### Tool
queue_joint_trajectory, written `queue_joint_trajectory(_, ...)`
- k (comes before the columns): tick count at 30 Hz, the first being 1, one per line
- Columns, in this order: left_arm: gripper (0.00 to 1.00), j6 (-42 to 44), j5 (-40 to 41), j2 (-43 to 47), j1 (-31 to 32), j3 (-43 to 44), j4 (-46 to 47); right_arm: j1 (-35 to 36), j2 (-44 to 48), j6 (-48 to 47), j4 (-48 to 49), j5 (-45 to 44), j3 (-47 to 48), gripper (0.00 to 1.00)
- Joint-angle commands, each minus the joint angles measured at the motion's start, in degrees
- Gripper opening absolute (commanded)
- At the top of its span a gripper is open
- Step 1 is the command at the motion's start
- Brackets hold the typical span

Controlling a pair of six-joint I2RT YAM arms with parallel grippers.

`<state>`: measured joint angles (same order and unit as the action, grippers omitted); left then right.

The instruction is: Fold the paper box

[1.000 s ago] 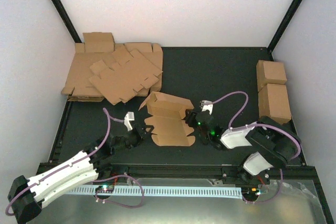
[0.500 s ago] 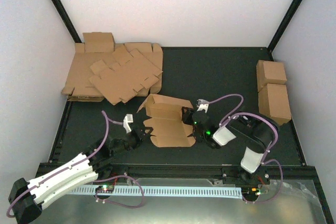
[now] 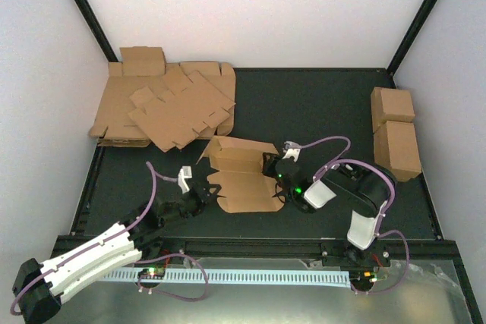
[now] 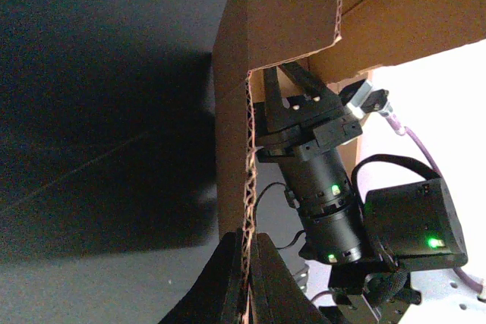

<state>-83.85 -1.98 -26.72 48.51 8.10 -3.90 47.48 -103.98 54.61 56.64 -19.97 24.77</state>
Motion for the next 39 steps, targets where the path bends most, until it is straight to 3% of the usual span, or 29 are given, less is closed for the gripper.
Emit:
queue_joint_trajectory(1,0.02,-1.0,-1.0,-0.2,0.4,0.1,2.5,-0.2,0.1,1.6,-0.5,-3.1,0.6,0.23)
queue_joint_trajectory(6,0.02,-0.7,-0.9,-0.1,0.4,0.1,2.6,-0.2,-0.2,1.2,-0.3,-1.3,0.3,0.22)
queue_joint_trajectory(8,0.02,-0.7,-0.9,0.0,0.4,0.1,2.5,-0.2,-0.4,1.2,0.1,-0.7,-0.1,0.30)
queue_joint_trajectory(10,0.02,-0.7,-0.8,0.1,0.4,0.1,2.4,-0.2,-0.6,1.6,0.9,-0.9,-0.8,0.31)
queue_joint_trajectory(19,0.02,-0.5,-0.6,0.4,0.4,0.2,2.1,0.8,-0.8,1.9,0.5,-0.1,-1.6,0.23)
queue_joint_trajectory(24,0.02,-0.2,-0.7,0.4,0.4,0.4,2.1,1.0,-0.5,1.0,0.7,0.1,-1.7,0.02)
queue_joint_trajectory(32,0.01,-0.2,-1.0,0.1,0.4,0.6,2.4,1.7,1.0,0.5,-1.1,-2.3,-1.2,0.02)
queue_joint_trajectory(33,0.01,-0.2,-1.1,0.1,0.4,0.6,2.5,1.7,1.1,0.1,-0.8,-2.0,-1.1,0.06)
queue_joint_trajectory(37,0.02,0.0,-0.8,0.5,0.4,0.7,2.1,2.3,1.9,0.3,1.2,-1.9,-2.6,0.54)
queue_joint_trajectory(39,0.02,0.1,-0.2,1.0,0.4,0.9,1.3,2.4,2.8,-1.0,1.3,-0.8,-3.2,0.67)
